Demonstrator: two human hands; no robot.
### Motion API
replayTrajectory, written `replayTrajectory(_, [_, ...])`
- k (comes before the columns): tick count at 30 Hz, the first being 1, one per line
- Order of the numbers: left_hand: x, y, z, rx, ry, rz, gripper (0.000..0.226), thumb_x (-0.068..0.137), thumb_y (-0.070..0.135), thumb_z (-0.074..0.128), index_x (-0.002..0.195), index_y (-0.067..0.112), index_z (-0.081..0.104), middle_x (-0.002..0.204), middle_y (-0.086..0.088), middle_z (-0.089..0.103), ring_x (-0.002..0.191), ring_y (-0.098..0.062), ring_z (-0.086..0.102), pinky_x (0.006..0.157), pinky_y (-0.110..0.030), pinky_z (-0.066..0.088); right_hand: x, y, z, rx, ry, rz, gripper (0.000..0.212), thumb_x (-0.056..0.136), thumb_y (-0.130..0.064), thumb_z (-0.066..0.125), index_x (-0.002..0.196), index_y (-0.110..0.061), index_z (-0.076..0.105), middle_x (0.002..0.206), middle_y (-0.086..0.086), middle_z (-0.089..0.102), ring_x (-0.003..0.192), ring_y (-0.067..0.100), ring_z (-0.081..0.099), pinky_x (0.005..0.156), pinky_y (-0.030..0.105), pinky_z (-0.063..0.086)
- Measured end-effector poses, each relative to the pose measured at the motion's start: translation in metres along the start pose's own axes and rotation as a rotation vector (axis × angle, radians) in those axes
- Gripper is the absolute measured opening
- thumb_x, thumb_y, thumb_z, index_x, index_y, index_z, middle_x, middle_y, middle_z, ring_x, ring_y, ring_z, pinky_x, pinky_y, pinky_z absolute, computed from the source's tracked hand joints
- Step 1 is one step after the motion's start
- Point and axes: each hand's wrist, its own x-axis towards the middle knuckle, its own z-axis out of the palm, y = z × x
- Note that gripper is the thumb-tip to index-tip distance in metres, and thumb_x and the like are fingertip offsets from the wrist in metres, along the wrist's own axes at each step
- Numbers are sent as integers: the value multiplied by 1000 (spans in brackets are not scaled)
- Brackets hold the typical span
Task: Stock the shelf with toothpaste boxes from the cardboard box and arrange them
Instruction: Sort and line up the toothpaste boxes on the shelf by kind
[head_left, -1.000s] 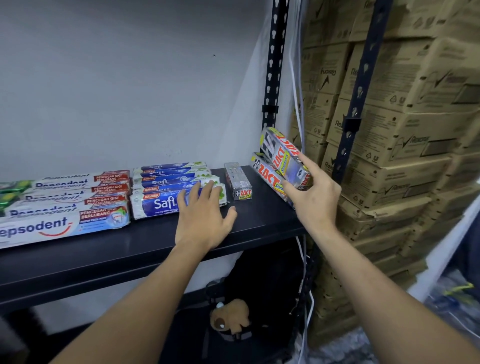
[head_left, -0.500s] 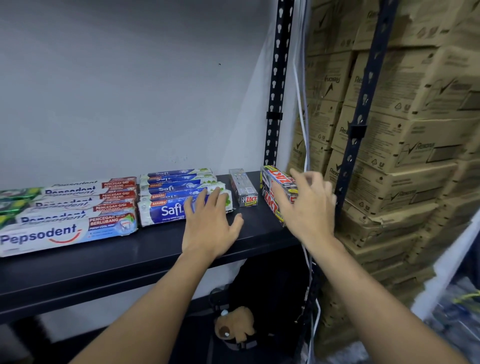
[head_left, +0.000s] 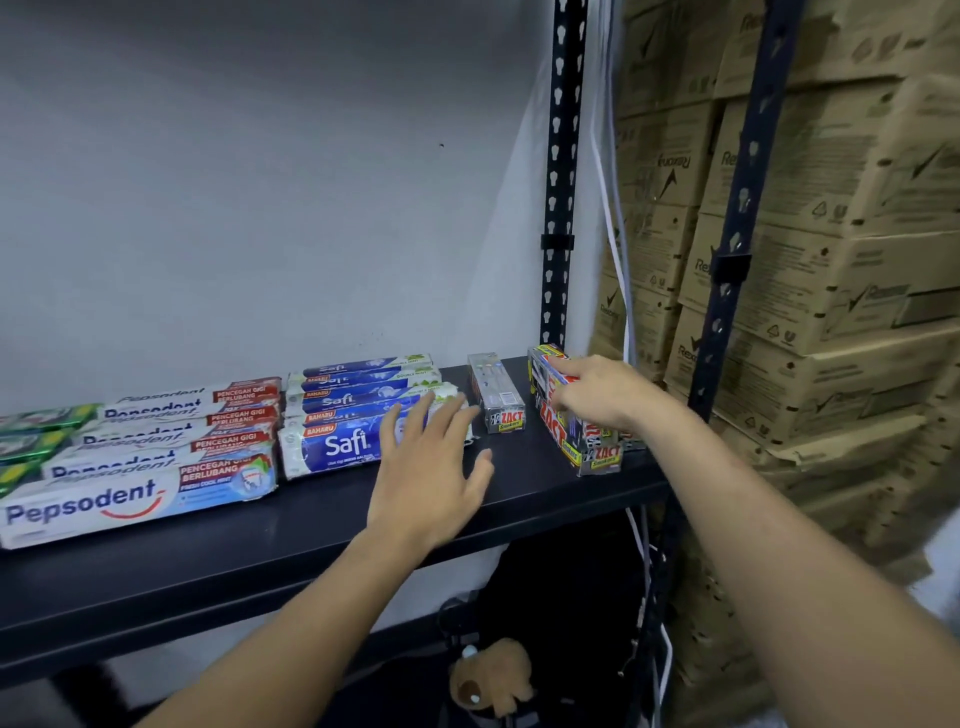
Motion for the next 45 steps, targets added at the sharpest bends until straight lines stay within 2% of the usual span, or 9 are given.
replayTrajectory(4, [38,4,-5,41,167,107,32,90,36,46,115,31,66,116,11,69,114,-17,56,105,-42,25,7,7,6,40,24,-14,64,88,-26,47,148,-44,34,153,6,39,68,13,39,94,33,44])
replayTrajectory(11, [141,20,8,139,-263,-148,29,87,42,61,93,15,66,99,-6,64,91,-28,60,75,-32,46,11,10,8,56,21,-44,64,87,-26,47,149,-39,35,138,7,53,73,19,44,80,31,40])
replayTrajectory(15, [167,27,24,36,-368,-232,54,68,62,77,67,16,48,76,-1,55,78,-22,57,61,-29,42,13,12,10,46,33,-45,65,88,-29,45,151,-41,31,141,6,53,93,22,43,78,31,39])
replayTrajectory(23, [200,8,46,-169,-352,-341,38,66,29,80,59,14,46,62,0,50,58,-15,50,46,-24,35,15,13,13,70,23,-66,48,89,-26,50,136,-25,55,98,0,63,79,25,59,71,33,51])
replayTrajectory(30, [231,-37,56,-430,-529,-363,19,88,8,56,70,11,53,67,-11,48,54,-23,46,50,-27,38,19,17,15,89,34,-81,38,90,-26,53,127,-20,59,94,4,69,83,22,66,73,33,53])
replayTrajectory(33, [236,-48,60,-386,-459,-265,5,93,21,65,93,17,66,90,-5,62,84,-21,56,83,-34,53,18,16,15,98,46,-100,41,91,-24,54,132,-23,56,83,-5,63,70,15,58,67,29,50])
replayTrajectory(36, [237,-48,60,-327,-515,-189,48,79,50,77,103,9,73,100,-4,68,92,-21,62,91,-33,52,14,15,12,-33,44,-95,38,96,-21,44,131,-23,58,69,-20,36,60,5,35,58,22,37])
replayTrajectory(39, [240,-46,60,-186,-557,-118,45,75,49,79,98,12,70,101,-6,67,91,-19,56,86,-31,46,9,10,7,-96,26,-65,38,98,-18,38,130,-21,57,67,-19,18,57,4,19,52,19,25])
replayTrajectory(45, [242,-54,56,-380,-618,-153,26,90,18,69,111,5,72,101,-6,65,90,-20,54,85,-32,47,13,12,13,83,30,-111,51,91,-25,53,141,-31,48,100,1,67,88,22,64,83,39,54])
